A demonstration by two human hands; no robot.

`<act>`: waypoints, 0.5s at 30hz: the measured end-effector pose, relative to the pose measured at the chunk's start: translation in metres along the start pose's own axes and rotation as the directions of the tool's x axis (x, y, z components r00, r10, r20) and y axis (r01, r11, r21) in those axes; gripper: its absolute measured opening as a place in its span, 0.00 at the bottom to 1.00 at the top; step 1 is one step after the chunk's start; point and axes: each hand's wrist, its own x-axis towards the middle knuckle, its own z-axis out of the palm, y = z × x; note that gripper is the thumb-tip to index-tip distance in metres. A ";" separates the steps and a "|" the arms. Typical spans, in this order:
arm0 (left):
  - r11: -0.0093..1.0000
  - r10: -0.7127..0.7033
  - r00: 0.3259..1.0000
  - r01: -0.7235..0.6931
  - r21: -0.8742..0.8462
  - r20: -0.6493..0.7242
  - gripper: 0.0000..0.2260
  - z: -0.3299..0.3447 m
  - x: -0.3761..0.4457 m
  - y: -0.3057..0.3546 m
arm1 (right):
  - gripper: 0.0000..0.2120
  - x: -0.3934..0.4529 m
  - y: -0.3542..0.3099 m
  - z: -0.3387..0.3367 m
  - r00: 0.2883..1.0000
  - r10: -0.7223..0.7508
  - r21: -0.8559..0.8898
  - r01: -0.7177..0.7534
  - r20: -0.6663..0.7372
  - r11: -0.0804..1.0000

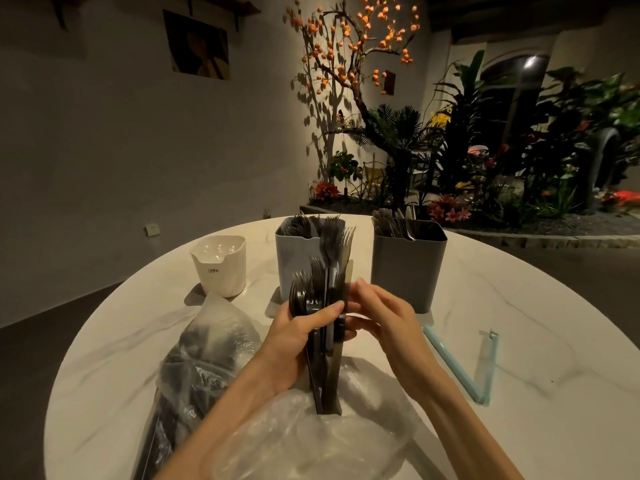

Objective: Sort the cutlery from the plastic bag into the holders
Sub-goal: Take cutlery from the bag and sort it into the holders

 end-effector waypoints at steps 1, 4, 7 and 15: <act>1.000 0.004 1.000 -0.004 0.012 0.010 0.12 0.002 -0.001 0.000 | 0.08 -0.002 -0.003 0.002 0.999 -0.029 -0.029 0.029 -0.015 0.999; 1.000 -0.006 1.000 0.005 0.025 0.020 0.12 0.006 -0.002 -0.001 | 0.06 -0.001 -0.001 0.004 0.990 -0.055 -0.056 0.048 -0.134 0.997; 1.000 -0.023 1.000 0.023 -0.002 -0.017 0.11 0.006 -0.002 0.000 | 0.06 0.002 0.000 -0.002 0.961 -0.017 0.021 0.024 -0.277 0.999; 0.998 -0.069 0.997 0.068 -0.013 -0.040 0.11 0.008 -0.005 0.003 | 0.13 0.006 -0.007 -0.017 0.951 0.058 0.221 0.011 -0.304 0.975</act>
